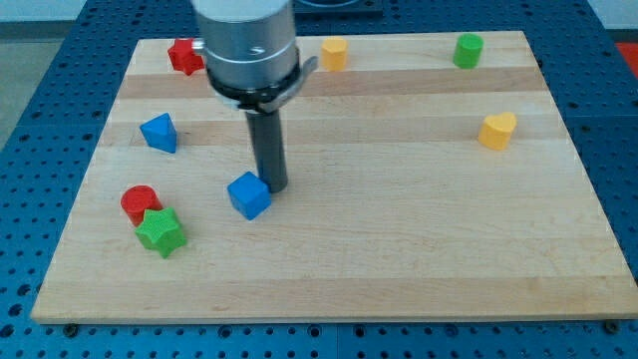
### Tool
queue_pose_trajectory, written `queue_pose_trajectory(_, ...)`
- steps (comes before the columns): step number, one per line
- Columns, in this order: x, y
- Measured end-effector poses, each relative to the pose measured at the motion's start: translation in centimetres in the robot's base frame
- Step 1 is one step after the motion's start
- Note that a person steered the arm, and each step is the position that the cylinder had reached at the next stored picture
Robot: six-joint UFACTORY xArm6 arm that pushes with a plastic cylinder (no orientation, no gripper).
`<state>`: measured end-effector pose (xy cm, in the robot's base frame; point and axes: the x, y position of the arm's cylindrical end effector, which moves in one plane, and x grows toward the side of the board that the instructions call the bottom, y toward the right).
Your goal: Separate the red circle from the cube and the green star
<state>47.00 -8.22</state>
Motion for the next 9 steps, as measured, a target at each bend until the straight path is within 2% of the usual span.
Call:
queue_pose_trajectory(2,-0.4,-2.6)
queue_pose_trajectory(6,-0.6,-14.7)
queue_pose_trajectory(7,0.7,-16.7)
queue_pose_trajectory(9,6.5,-17.1)
